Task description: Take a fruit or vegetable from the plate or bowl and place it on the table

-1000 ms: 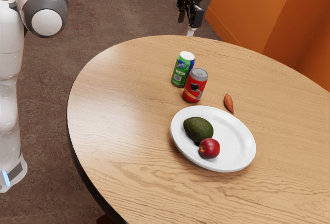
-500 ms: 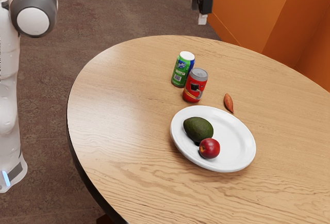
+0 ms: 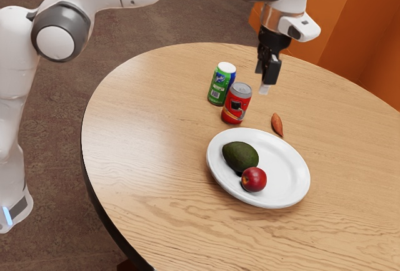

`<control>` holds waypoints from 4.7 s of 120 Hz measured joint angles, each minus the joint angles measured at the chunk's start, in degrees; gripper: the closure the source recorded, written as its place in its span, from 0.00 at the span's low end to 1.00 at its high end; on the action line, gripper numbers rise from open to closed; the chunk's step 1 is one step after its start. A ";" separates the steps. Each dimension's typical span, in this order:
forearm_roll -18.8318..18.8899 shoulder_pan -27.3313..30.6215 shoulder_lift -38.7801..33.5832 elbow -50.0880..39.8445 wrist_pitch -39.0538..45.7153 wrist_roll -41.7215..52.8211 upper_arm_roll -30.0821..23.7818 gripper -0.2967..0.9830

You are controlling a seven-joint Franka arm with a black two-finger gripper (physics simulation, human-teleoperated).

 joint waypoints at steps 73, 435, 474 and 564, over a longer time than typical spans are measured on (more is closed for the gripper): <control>-2.72 -0.15 -9.73 -31.06 16.76 1.75 0.07 0.23; -5.48 1.86 -0.92 -34.60 30.12 4.46 -0.44 0.45; -5.76 1.55 -19.61 -48.49 29.89 3.85 0.06 0.49; -6.48 2.26 -28.18 -58.98 29.56 3.86 8.96 0.28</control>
